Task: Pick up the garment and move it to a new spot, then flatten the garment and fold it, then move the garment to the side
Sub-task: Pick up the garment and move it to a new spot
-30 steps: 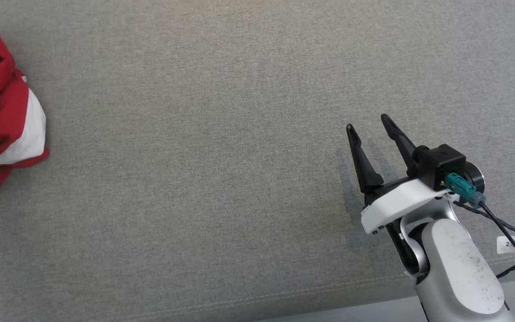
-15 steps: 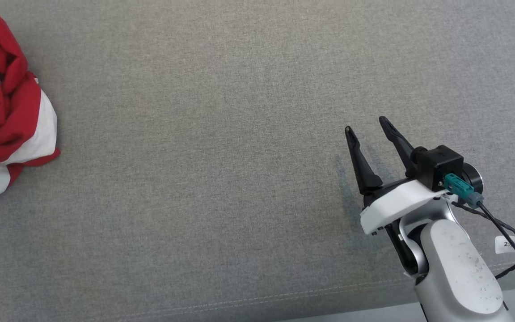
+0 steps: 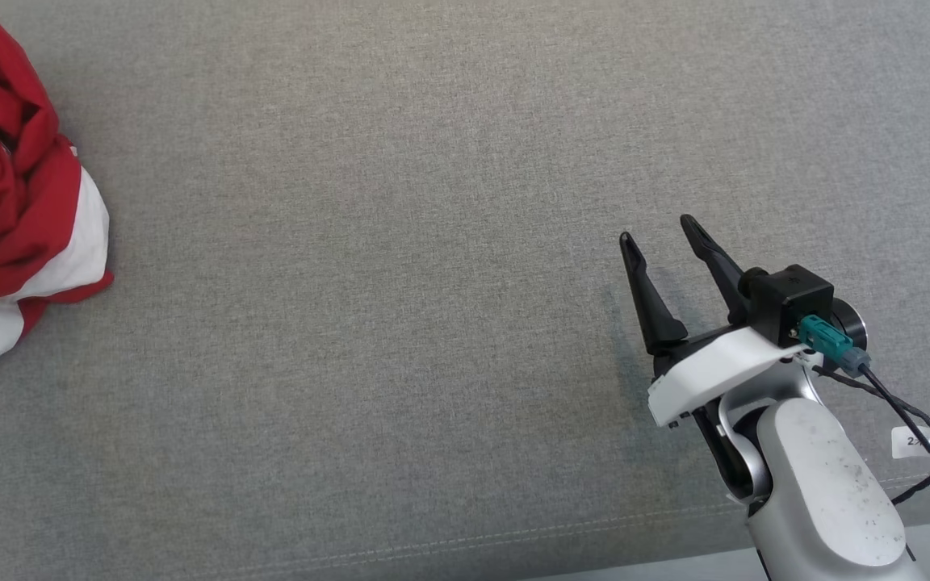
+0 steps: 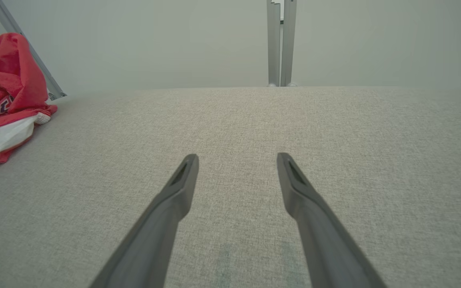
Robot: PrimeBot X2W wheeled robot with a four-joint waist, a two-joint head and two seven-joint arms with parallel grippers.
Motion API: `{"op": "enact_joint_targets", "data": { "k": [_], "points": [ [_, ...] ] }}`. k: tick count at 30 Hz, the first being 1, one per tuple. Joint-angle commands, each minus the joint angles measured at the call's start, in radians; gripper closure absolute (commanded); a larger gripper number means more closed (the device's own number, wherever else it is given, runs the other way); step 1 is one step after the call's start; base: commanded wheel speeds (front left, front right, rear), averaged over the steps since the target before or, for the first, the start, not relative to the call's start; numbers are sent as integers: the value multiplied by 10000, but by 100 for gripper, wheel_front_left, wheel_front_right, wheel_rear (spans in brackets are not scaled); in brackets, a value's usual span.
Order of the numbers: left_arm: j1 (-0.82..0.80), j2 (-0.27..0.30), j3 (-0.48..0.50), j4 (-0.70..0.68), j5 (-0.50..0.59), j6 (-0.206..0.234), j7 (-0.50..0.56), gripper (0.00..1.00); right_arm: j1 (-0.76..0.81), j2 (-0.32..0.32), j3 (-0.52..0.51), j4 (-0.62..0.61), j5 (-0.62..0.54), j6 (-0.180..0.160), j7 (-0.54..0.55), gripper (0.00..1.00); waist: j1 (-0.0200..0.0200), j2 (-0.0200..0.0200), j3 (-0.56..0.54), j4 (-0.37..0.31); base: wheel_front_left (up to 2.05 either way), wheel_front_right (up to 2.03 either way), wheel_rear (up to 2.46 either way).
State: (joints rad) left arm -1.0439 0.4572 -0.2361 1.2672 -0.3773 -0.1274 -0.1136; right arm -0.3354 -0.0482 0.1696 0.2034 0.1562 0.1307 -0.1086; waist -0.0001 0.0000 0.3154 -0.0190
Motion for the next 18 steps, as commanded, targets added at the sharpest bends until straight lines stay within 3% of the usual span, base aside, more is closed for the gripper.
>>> {"op": "enact_joint_targets", "data": {
  "k": [1, 11, 18],
  "points": [
    [-336, 121, -125, -39, -69, -23, 195, 0, -27, -38, -46, -21, 25, 1, -90, 0, 1, 0, 98, -70, 0, 0, 0],
    [-1015, 422, -929, -356, -225, -24, 1426, 0, -122, -38, 18, 42, 132, 1, -157, 0, 1, 0, 435, -331, 0, 0, 0],
    [-1138, 953, -1246, -99, -275, -26, 2432, 0, -236, -38, 44, 26, 225, 1, -222, 0, 1, 0, 897, -690, 0, 0, 0]
  ]
}}
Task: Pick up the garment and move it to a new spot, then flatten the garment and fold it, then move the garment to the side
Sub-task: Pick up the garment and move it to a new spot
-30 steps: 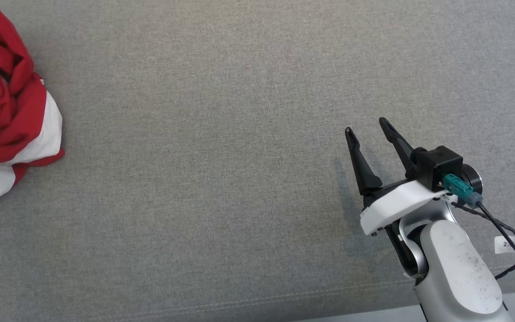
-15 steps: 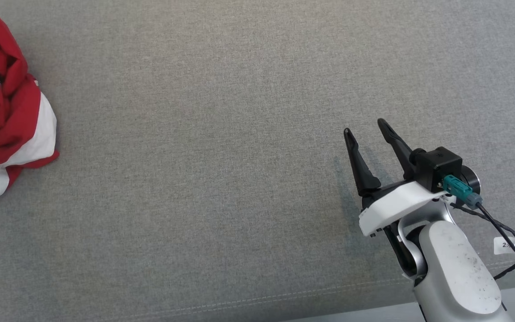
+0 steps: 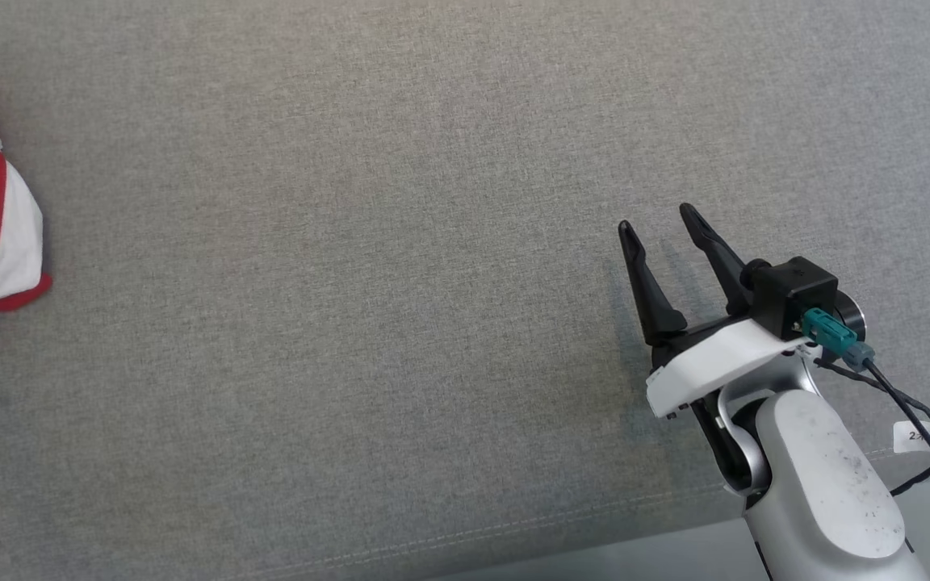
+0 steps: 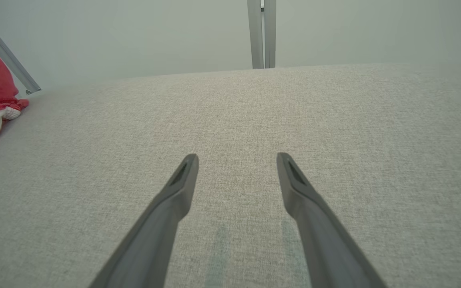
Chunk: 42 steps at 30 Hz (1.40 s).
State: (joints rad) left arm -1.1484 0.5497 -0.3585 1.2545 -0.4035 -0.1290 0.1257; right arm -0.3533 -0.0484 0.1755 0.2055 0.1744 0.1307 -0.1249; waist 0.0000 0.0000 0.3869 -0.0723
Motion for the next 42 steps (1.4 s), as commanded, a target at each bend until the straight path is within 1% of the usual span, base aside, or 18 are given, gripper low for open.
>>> {"op": "enact_joint_targets", "data": {
  "k": [1, 5, 8, 12, 13, 14, 22, 28, 29, 31, 37, 42],
  "points": [
    [-82, 79, -14, 60, -63, -10, 189, 0, -79, -35, -28, 6, 50, 1, -85, 0, 0, 0, 247, -186, 0, 0, 0],
    [155, 51, 64, 201, -313, -11, 904, 0, -158, -35, -45, 38, 71, 1, -163, 0, 0, 0, 423, -224, 0, 0, 0],
    [258, 29, 95, 249, -476, -11, 1214, 0, -211, -35, -22, 61, 41, 1, -164, 0, 0, 0, 513, -210, 0, 0, 0],
    [227, 102, -47, 235, -414, 25, 979, 0, -230, -35, -4, 39, -54, 1, -96, 0, 0, 0, 577, -137, 0, 0, 0],
    [178, 139, -99, 201, -347, 69, 842, 60, -241, -36, -19, 41, -76, 1, -86, 0, 0, 0, 578, -113, 0, 0, 0],
    [141, 140, -141, 174, -311, 83, 703, 100, -259, -36, -32, 48, -98, 1, -72, 0, 0, 0, 568, -86, 0, 0, 0],
    [-102, 85, -340, 16, -172, 82, -374, 100, -273, -36, 48, 147, -100, 1, -31, 0, 0, 0, 291, 81, 0, 0, 0],
    [-312, -48, -473, -259, -147, 42, -1391, 100, -149, -36, 37, 271, -43, 1, -87, 0, 0, 0, -32, 269, 0, 0, 0],
    [-312, -48, -473, -259, -147, 42, -1391, 100, -149, -36, 37, 271, -43, 1, -87, 0, 0, 0, -32, 269, 0, 0, 0],
    [-443, -105, -490, -401, -204, 29, -1726, 100, -103, -35, 63, 314, -28, 1, -109, 0, 0, 0, -189, 348, 0, 0, 0],
    [-818, -304, -801, -842, -89, 6, -2475, 100, -1, -38, 147, 494, 108, 1, -185, 0, 0, 0, -714, 532, 0, 0, 0],
    [-1057, -454, -1222, -1413, -9, -11, -2884, 100, 76, -38, 198, 652, 292, 1, -273, 0, 0, 0, -1128, 539, 0, 0, 0]
  ]
}}
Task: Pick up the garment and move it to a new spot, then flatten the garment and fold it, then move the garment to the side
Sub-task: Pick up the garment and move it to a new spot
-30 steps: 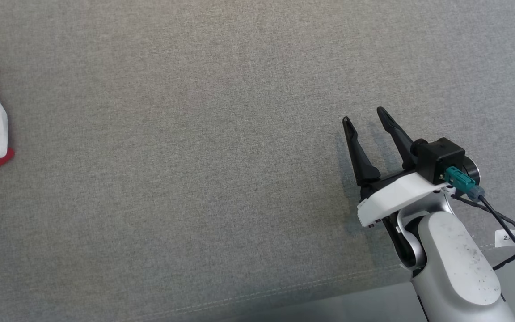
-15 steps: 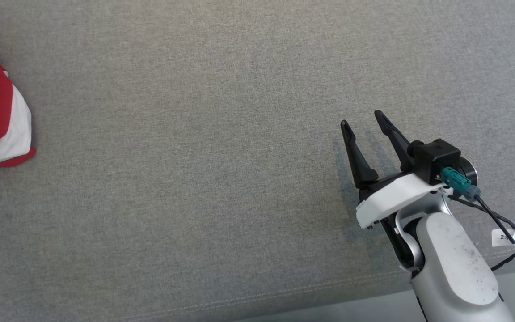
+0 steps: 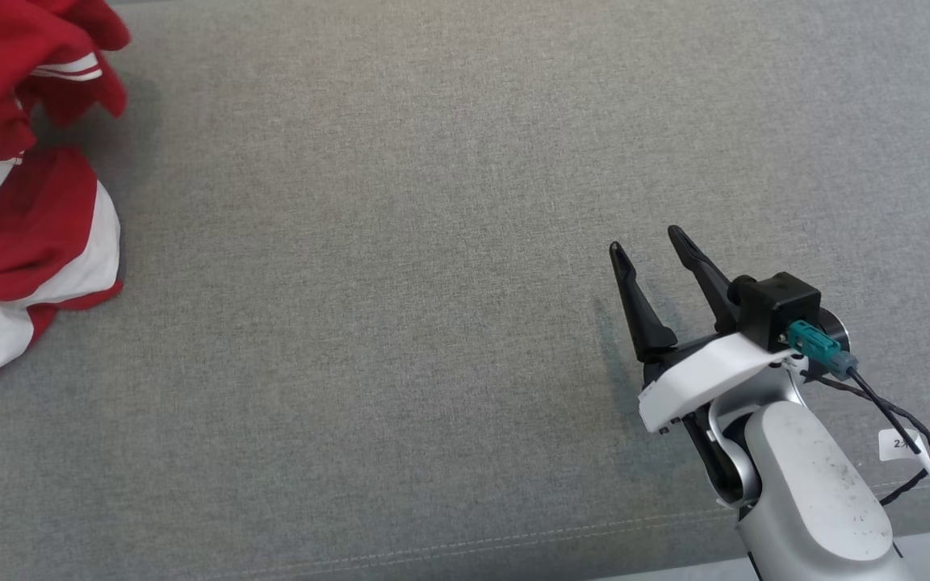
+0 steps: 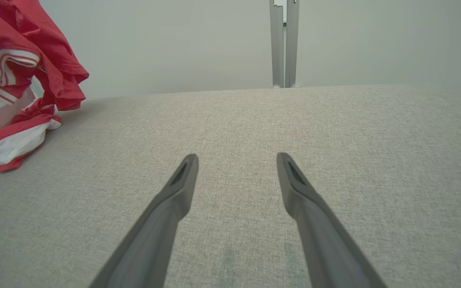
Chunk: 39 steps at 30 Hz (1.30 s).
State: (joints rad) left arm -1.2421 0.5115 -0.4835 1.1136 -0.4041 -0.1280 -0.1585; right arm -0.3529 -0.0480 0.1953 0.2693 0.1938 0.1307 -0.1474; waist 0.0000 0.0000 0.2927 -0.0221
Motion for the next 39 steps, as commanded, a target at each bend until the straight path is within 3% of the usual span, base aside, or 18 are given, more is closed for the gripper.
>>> {"op": "enact_joint_targets", "data": {
  "k": [1, 9, 19, 30, 39],
  "points": [
    [-177, -106, -75, -146, -41, -20, -71, 100, 103, -43, -13, 41, 129, 1, -78, 0, 0, 0, -259, 26, 0, 0, 0],
    [-263, -324, -1020, -2014, -730, -19, 185, 100, 234, -42, -23, 270, 383, 1, -325, 0, 0, 0, -622, -276, 0, 0, 0],
    [463, -254, -1883, -5220, -1368, -1, 960, 100, 271, -36, -139, 602, 716, 1, -687, 0, 0, 0, -768, -1238, 0, 0, 0],
    [1895, -1108, -2524, -8146, -1632, 786, 1664, 100, 274, -36, -213, 899, 850, 1, -933, 0, 0, 0, -812, -1754, 0, 0, 0],
    [2699, -2013, -2776, -8709, -1982, 1323, 1467, 100, 174, -37, -78, 1058, 857, 1, -1007, 0, 0, 0, -863, -1755, 0, 0, 0]
  ]
}}
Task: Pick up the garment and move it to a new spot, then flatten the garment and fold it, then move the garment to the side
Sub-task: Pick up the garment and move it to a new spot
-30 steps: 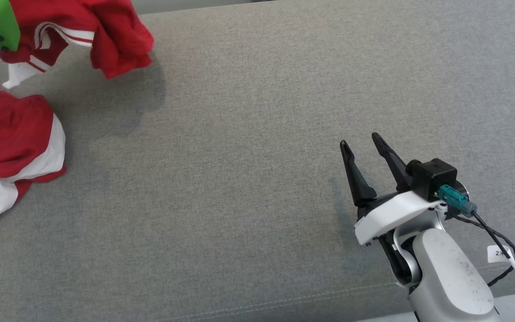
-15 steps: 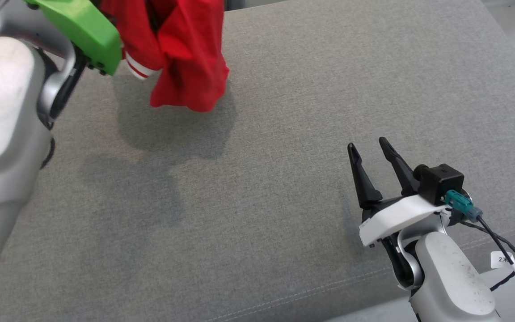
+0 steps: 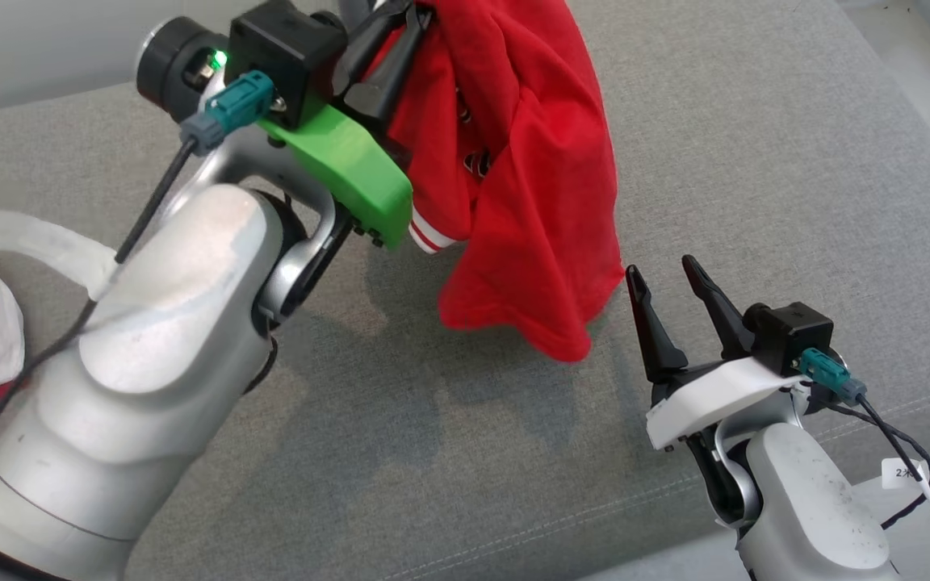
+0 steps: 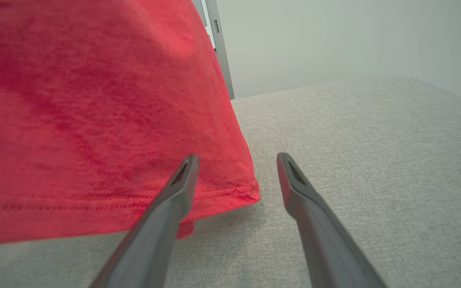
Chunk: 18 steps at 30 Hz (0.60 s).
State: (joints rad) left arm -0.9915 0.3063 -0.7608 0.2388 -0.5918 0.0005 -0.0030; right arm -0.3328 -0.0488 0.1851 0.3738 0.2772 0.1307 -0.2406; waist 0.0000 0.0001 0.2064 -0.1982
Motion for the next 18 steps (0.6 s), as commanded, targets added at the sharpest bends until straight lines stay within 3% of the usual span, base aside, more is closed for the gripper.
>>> {"op": "enact_joint_targets", "data": {
  "k": [1, 9, 18],
  "points": [
    [346, -50, -8, 85, -156, 100, -140, 100, -29, -31, 40, 26, 25, 1, -84, 0, 0, -1, 5, 13, 0, 0, 0],
    [1656, 177, -50, 1227, 13, 636, -1051, 100, 140, -31, -64, 117, -90, 1, -104, 0, 0, -1, -126, 160, 0, 0, 0],
    [3300, 202, 359, 2136, -549, 1107, -2145, 100, 373, -30, -165, 126, -312, 1, 42, 0, 0, -1, -448, 847, 0, 0, 0]
  ]
}}
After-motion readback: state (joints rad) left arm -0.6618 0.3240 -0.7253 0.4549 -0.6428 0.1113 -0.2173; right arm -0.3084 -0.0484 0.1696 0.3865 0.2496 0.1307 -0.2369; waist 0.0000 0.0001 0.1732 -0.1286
